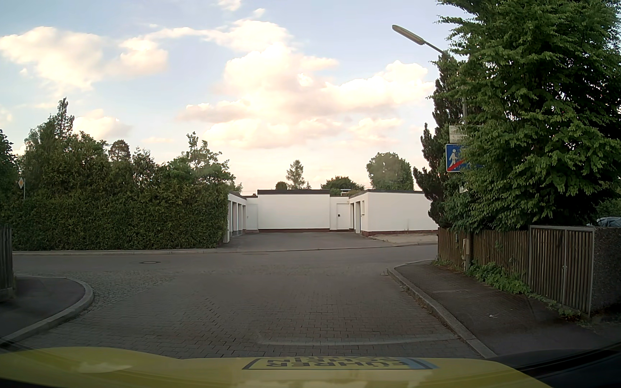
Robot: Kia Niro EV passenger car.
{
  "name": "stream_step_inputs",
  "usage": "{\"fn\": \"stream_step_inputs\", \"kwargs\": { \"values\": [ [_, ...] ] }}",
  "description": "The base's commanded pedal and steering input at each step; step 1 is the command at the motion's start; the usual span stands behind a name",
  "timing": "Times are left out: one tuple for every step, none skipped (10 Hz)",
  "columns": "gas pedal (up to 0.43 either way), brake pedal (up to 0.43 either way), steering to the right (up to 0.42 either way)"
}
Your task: Follow the waypoints while adhering to traffic rules and regulations
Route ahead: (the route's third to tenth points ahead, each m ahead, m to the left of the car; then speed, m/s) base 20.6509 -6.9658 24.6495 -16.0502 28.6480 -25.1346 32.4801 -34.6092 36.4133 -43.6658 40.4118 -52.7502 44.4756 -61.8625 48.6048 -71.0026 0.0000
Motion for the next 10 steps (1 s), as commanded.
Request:
{"fn": "stream_step_inputs", "kwargs": {
  "values": [
    [0.0, 0.274, -0.095],
    [0.0, 0.274, -0.095],
    [0.0, 0.274, -0.095],
    [0.0, 0.274, -0.095],
    [0.0, 0.274, -0.095],
    [0.0, 0.274, -0.095],
    [0.0, 0.274, -0.095],
    [0.0, 0.274, -0.095],
    [0.0, 0.274, -0.095],
    [0.0, 0.274, -0.095]
  ]
}}
